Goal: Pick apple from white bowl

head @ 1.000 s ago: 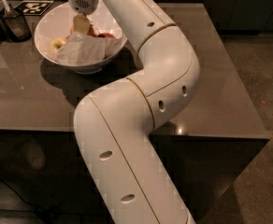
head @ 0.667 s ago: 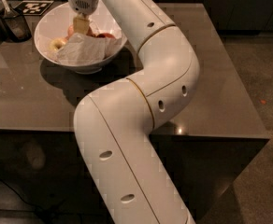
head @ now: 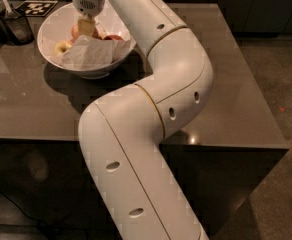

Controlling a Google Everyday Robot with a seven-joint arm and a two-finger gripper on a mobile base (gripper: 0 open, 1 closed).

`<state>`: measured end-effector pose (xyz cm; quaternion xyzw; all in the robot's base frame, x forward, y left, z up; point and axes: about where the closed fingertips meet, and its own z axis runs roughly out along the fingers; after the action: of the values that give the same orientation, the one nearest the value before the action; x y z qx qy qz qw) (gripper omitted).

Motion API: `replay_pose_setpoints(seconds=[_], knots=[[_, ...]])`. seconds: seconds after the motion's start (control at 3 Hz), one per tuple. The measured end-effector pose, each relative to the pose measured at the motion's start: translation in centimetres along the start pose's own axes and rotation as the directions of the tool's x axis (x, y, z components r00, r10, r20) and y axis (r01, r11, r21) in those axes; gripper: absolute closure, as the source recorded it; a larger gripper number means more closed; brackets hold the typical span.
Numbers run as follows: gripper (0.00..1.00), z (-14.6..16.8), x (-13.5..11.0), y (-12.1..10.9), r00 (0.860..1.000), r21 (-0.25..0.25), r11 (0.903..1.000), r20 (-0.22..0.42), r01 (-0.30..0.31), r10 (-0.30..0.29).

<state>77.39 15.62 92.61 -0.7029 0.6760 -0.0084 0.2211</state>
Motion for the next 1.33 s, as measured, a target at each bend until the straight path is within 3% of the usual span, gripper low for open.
replay_pose_setpoints(seconds=[0.33,0.67,1.33], knots=[[1.00,0.1,-0.4,-0.3,1.000,0.016,0.9998,-0.002,0.008,-0.008],[1.00,-1.7,-1.6,-0.9,1.000,0.064,0.9978,0.008,0.018,-0.018],[1.00,-4.3,-3.3,-0.3,0.999,0.106,0.9935,0.021,0.043,-0.046]])
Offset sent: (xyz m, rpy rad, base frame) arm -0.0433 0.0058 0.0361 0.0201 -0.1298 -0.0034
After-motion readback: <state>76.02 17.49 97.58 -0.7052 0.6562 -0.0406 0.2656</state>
